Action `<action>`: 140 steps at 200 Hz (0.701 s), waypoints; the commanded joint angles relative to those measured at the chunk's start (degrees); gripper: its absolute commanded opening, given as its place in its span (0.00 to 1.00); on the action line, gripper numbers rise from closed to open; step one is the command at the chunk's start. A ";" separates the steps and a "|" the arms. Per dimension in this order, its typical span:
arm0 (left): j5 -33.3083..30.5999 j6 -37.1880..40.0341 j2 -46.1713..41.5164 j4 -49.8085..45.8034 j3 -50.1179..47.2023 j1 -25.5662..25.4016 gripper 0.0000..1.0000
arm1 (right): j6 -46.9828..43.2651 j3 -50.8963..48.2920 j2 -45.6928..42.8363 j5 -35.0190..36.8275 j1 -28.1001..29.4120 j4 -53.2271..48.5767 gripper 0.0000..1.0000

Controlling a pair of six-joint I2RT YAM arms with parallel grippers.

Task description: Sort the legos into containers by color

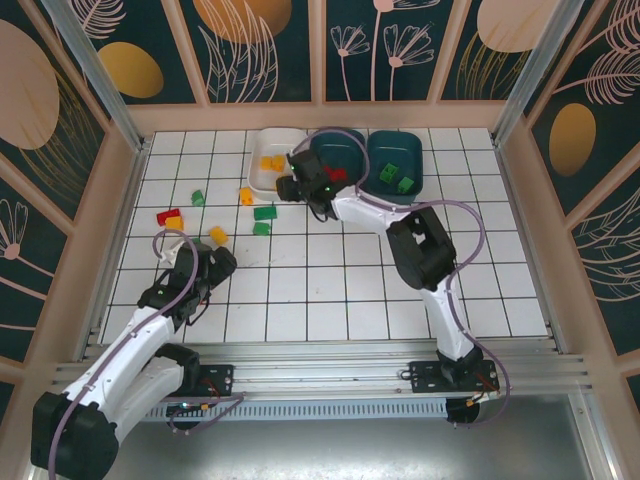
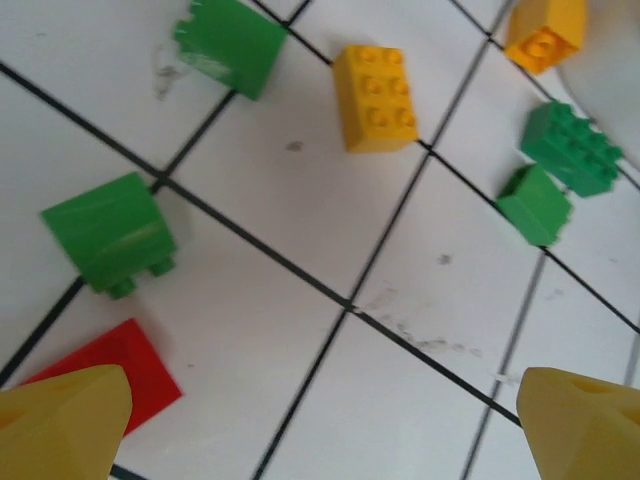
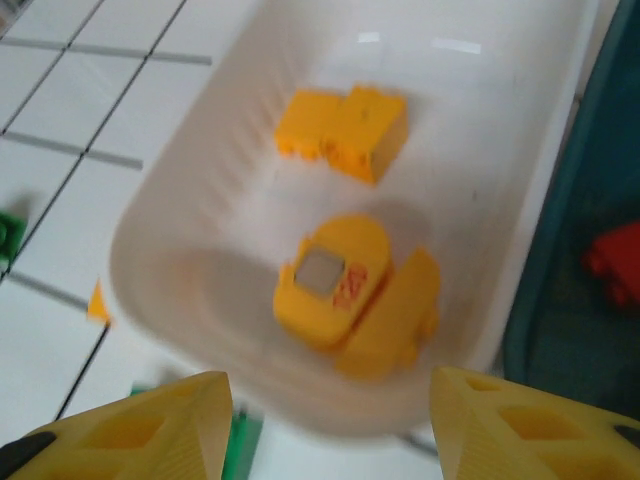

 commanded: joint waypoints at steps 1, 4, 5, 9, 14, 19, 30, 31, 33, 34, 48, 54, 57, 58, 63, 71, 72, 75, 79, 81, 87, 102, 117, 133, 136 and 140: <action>-6.62 -2.62 2.41 -6.19 1.46 0.22 0.98 | 2.94 -8.53 -9.97 -0.55 1.61 6.48 0.56; -6.79 -2.71 2.85 -6.36 1.47 0.14 0.99 | 3.27 -10.02 -10.89 -0.74 1.63 6.98 0.56; -6.89 -2.73 3.02 -6.39 1.42 0.18 0.99 | 3.34 -10.39 -11.15 -0.77 1.69 7.20 0.56; -7.10 -2.76 3.57 -6.32 1.32 0.14 0.98 | 3.82 -12.11 -12.29 -0.85 1.82 7.91 0.56; -7.47 -2.76 4.30 -6.19 1.14 0.16 0.99 | 4.36 -14.29 -13.63 -0.86 1.91 8.66 0.56; -7.81 -2.57 4.89 -5.82 0.87 0.19 0.98 | 4.98 -16.35 -15.04 -0.94 1.99 9.33 0.56; -7.55 -0.58 5.64 -2.65 -0.37 0.27 0.99 | 6.00 -20.05 -17.76 -1.65 2.09 10.91 0.57; -7.53 -0.39 5.64 -2.52 -0.46 0.29 0.99 | 6.06 -20.46 -18.06 -1.76 2.10 11.01 0.57; -7.54 -0.08 5.73 -1.84 -0.71 0.28 0.99 | 6.22 -21.15 -18.57 -1.95 2.10 11.28 0.57; -7.48 -0.01 5.74 -1.49 -0.81 0.34 0.99 | 6.26 -21.45 -18.77 -2.00 2.10 11.37 0.57; -6.88 2.53 5.52 2.97 -2.16 0.59 0.99 | 6.70 -25.70 -22.07 -1.74 2.17 11.72 0.57; -7.10 2.89 5.40 4.33 -2.75 0.82 0.98 | 6.72 -27.46 -23.51 -1.41 2.11 11.77 0.58; -7.03 3.13 5.43 5.10 -3.09 0.94 0.98 | 6.70 -28.35 -24.39 -1.10 2.10 11.74 0.58; -6.96 3.17 5.45 5.36 -3.19 0.98 0.99 | 6.68 -28.57 -24.63 -1.04 2.10 11.73 0.58; -6.53 3.77 5.55 6.72 -3.70 1.25 0.98 | 6.66 -29.95 -26.01 -0.55 2.04 11.66 0.58; -6.26 4.16 6.05 8.35 -4.42 1.54 0.98 | 6.61 -32.01 -28.06 0.18 1.87 11.51 0.59; -6.22 4.17 6.16 8.48 -4.46 1.58 0.99 | 6.59 -32.24 -28.35 0.21 1.86 11.48 0.59; -6.03 4.18 6.39 8.84 -4.69 1.63 0.98 | 6.57 -32.98 -29.13 0.45 1.77 11.46 0.60; -5.73 4.11 6.98 9.27 -4.85 1.79 0.99 | 6.58 -33.94 -29.95 0.70 1.62 11.46 0.60; -5.53 4.10 7.32 9.52 -5.03 1.87 0.98 | 6.57 -34.38 -30.50 0.80 1.59 11.40 0.60; -4.83 4.12 8.18 10.17 -5.27 1.90 0.99 | 6.49 -35.64 -31.97 1.26 1.42 11.32 0.60; -2.35 4.15 10.36 11.32 -5.23 1.91 0.99 | 6.55 -38.63 -34.99 2.08 0.80 11.21 0.61; 1.27 4.05 12.52 12.18 -4.67 1.95 0.98 | 6.78 -40.63 -37.15 2.33 0.02 11.20 0.61; 5.27 3.45 14.12 12.63 -3.99 1.91 0.96 | 6.74 -41.76 -38.36 2.78 -0.42 11.16 0.62; 6.01 3.30 14.31 12.77 -3.90 1.92 0.96 | 6.67 -41.92 -38.51 2.93 -0.49 11.12 0.62; 6.93 3.02 14.49 12.96 -3.81 1.89 0.95 | 6.66 -42.07 -38.63 3.07 -0.53 11.03 0.62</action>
